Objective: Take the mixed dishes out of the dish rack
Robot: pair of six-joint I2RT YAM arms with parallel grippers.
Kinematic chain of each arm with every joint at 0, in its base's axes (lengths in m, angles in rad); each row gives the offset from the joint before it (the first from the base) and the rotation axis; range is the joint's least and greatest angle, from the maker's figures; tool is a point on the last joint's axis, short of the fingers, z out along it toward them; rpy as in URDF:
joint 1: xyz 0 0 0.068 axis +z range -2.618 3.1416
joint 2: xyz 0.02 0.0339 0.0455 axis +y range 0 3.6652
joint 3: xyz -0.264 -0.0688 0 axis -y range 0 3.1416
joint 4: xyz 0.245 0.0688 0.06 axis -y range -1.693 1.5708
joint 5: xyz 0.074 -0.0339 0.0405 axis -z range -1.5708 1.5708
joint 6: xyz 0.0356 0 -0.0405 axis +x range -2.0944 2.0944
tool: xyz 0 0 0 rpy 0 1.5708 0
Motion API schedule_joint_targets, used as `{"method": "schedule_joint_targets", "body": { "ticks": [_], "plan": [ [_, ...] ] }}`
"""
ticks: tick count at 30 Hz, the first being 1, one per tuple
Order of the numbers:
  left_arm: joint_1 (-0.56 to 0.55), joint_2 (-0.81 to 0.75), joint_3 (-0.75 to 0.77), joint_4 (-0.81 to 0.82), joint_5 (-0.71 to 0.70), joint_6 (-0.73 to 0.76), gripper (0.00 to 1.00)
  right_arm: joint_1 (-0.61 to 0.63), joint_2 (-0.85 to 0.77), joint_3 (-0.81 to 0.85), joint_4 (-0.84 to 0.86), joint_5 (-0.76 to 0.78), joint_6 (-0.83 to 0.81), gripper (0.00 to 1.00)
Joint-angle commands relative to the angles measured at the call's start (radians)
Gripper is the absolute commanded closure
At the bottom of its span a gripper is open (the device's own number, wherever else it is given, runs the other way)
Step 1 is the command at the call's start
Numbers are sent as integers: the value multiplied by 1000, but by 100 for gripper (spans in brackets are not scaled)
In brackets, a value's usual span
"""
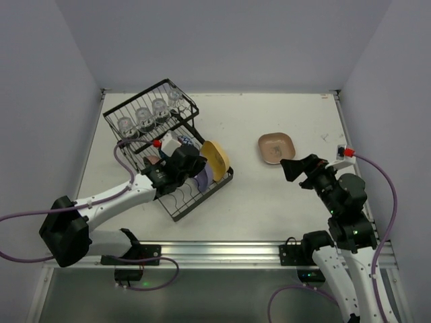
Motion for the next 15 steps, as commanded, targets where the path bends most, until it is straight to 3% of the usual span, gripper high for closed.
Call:
{"method": "schedule_joint_targets", "body": {
  "ticks": [1,15],
  "plan": [
    [6,-94,-10,134,-20,48,100,-2,7,39,7,16,-6,1],
    [5,-201,-156,447,40,155,100,-2,44,51,18,2,-22,1]
  ]
}}
